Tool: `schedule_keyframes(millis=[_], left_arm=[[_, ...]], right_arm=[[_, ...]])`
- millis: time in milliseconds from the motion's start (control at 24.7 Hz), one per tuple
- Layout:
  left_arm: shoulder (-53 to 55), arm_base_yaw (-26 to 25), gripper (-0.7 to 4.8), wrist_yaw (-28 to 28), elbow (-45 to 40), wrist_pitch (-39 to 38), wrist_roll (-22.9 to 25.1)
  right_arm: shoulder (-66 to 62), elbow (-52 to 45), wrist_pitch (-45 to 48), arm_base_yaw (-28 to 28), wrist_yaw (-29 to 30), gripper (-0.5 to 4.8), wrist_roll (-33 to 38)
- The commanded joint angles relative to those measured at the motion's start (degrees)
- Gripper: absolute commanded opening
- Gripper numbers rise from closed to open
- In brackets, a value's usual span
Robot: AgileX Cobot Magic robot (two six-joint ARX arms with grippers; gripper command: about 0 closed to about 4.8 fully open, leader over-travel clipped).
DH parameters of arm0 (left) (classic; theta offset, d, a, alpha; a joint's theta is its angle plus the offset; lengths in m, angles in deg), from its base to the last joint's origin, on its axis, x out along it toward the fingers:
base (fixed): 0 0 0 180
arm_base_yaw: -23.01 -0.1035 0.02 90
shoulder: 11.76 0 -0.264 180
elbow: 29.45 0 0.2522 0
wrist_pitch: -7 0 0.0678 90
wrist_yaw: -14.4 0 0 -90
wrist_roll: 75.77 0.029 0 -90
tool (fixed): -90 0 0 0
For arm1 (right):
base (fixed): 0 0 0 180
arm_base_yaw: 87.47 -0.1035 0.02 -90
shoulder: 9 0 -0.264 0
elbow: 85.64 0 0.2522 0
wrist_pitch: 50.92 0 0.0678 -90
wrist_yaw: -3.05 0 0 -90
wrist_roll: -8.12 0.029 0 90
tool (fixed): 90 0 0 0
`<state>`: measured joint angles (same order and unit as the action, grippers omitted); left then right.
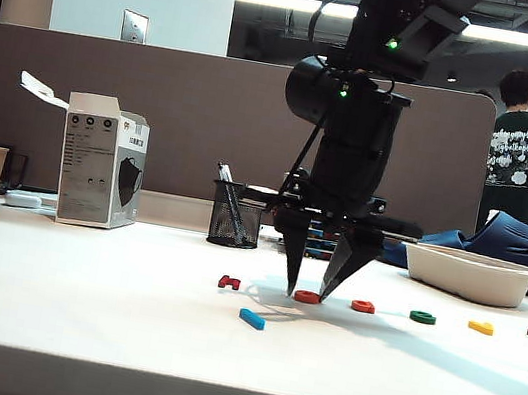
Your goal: Select the appropriate letters from the row of letter magnets placed on the table to arrange into the word "love".
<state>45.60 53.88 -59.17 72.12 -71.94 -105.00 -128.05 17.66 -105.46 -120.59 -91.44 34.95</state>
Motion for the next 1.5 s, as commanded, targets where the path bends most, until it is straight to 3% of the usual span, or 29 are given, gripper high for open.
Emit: schedule_keyframes(millis=[41,405,527,1095,1500], left_arm=[[-0.2,0.0,-0.05,0.1,0.2,0.5,0.3],[-0.2,0.0,-0.05,0.1,0.2,0.5,0.3],[-0.2,0.0,-0.05,0.1,0.2,0.5,0.3],[-0.2,0.0,-0.05,0.3,0.2,0.5,0.3],[-0.2,0.0,-0.05,0.3,0.2,0.4,0.3]], right_arm=[[-0.3,-0.1,-0.9,-0.1,0.4,1.48,-0.1],[-0.3,-0.1,-0.9,-0.1,0.4,1.41,-0.1],[-0.3,-0.1,-0.9,-0.1,0.4,1.12,-0.1],[2.5,-0.1,-1.4,-0.1,1.9,1.16,0.0],[6.3,-0.1,-8.2,-0.2,1.6,1.16,-0.1]])
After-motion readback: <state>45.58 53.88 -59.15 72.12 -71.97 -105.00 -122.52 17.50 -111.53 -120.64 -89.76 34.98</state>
